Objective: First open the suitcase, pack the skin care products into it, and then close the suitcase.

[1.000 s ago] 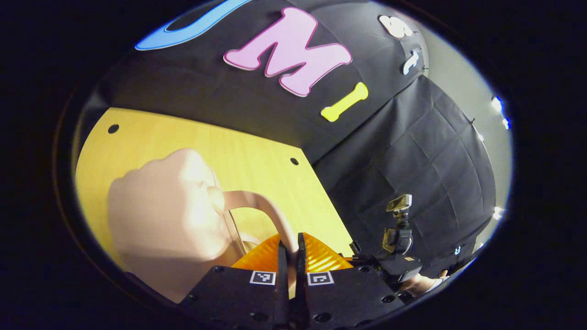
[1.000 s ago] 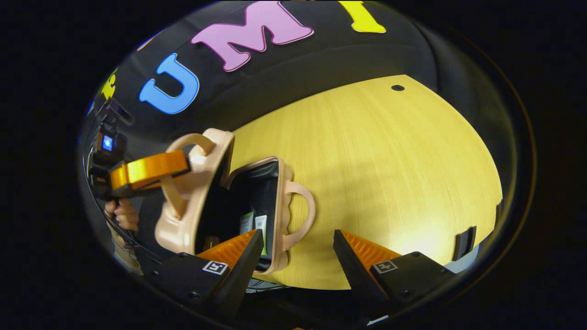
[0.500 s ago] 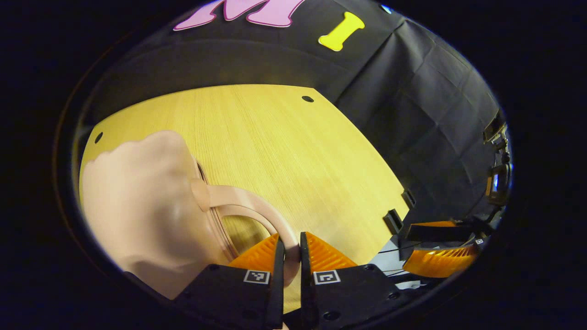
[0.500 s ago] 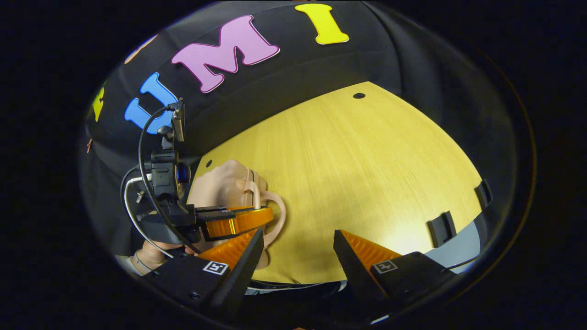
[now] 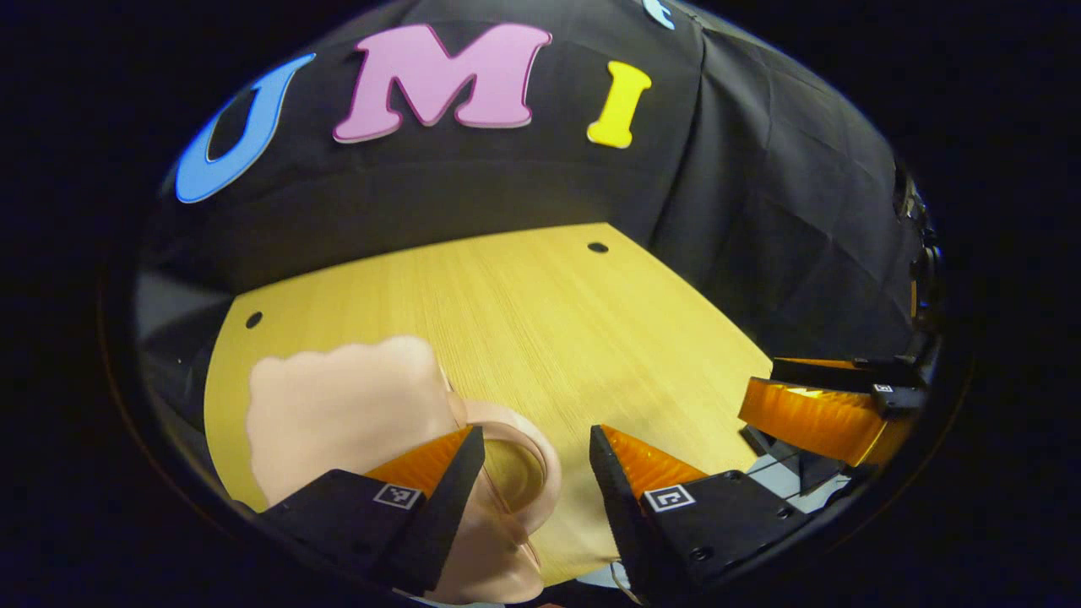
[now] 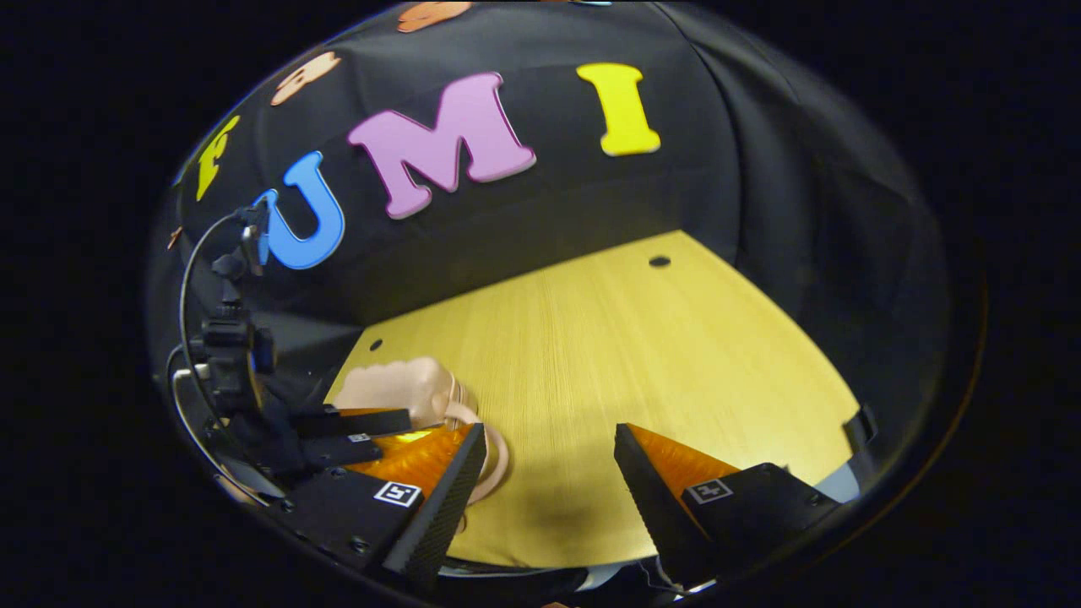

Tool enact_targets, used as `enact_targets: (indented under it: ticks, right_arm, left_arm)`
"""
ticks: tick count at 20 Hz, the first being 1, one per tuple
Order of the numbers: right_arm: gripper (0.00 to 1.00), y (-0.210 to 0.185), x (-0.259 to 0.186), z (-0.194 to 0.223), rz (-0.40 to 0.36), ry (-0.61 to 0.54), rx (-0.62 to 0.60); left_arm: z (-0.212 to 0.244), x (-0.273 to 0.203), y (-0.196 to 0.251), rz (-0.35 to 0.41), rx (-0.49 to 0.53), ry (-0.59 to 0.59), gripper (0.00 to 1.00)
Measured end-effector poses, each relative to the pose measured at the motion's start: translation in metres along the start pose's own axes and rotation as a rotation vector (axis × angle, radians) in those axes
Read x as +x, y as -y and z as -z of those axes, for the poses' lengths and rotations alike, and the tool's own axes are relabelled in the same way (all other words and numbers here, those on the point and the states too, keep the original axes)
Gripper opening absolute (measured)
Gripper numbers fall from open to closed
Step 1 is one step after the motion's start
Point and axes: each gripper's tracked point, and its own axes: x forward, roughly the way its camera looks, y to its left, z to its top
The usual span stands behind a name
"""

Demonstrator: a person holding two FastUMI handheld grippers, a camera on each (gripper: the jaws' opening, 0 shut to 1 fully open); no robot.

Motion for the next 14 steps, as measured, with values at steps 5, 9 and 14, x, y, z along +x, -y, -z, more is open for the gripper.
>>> enact_targets:
  ticks: [5, 9, 14]
  right_arm:
    - [0.97, 0.008, -0.028, -0.115, -0.019, 0.301, -0.224]
    - [0.97, 0.011, -0.048, -0.17, -0.015, 0.469, -0.351]
    - [0.96, -0.006, -0.061, -0.195, -0.147, 0.53, -0.307]
  left_arm:
    - [-0.079, -0.064, 0.001, -0.16, -0.102, 0.274, 0.82]
    - [-0.135, -0.108, -0.002, -0.34, -0.038, 0.45, 0.89]
    - [-0.16, -0.147, 0.012, -0.488, -0.037, 0.564, 0.96]
